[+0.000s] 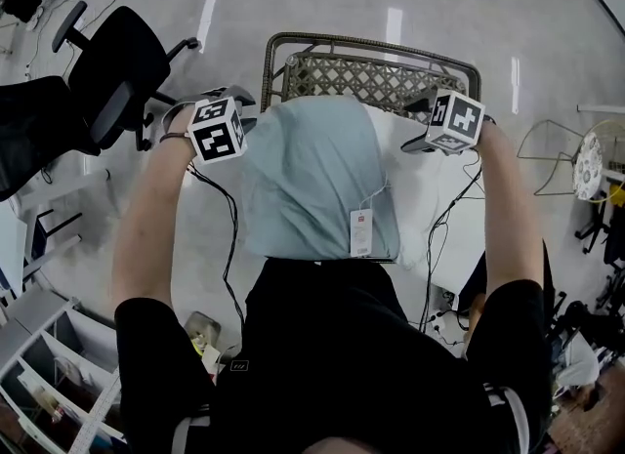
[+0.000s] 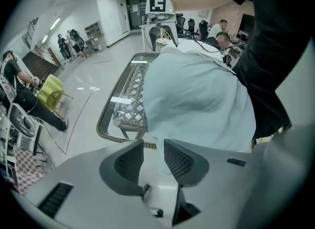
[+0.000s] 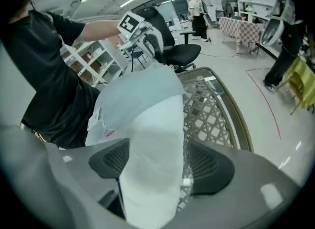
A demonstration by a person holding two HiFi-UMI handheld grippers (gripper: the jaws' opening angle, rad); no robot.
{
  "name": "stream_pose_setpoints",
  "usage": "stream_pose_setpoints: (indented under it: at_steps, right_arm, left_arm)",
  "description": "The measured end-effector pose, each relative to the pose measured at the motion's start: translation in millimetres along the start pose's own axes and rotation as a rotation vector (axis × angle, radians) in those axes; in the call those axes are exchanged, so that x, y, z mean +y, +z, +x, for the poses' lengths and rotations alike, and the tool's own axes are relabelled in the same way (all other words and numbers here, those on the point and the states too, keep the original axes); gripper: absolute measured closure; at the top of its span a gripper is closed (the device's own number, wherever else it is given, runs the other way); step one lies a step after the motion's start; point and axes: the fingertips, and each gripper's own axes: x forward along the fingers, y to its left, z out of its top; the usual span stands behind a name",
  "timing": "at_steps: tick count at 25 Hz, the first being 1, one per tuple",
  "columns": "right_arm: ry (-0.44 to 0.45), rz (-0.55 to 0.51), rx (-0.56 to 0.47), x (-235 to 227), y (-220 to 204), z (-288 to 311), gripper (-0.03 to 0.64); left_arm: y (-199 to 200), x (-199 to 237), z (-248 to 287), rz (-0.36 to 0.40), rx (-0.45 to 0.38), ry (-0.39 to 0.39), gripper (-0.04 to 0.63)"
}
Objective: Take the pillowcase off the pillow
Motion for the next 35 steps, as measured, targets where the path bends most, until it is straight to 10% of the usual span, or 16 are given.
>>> stream_pose_setpoints:
  at_steps: [15,19,22,35]
  right_arm:
    - [0.214,-0.001,0.126,10.8,16.7,96.3,0.069]
    - [0.263,-0.051,0.147,21.2,17.5,103.8,0.132]
    - [0.289,-0.070,0.145,26.2,17.2,95.9,0.231]
    - [0.332,0.006,0.040,33.1,16.3,73.1,0.294]
  left_arm:
    - [47.3,-23.0,72.0,0.024,-0.002,-0.199,0.387]
    - [34.8,-33.7,86.1,0.085,0.084,-0.190,0.404]
    - [20.7,-35.3,89.3,0.153,0.147,-0.143,0.577]
    - [-24.0,-56.0,53.6,0.171,0.128,-0.081,0.586]
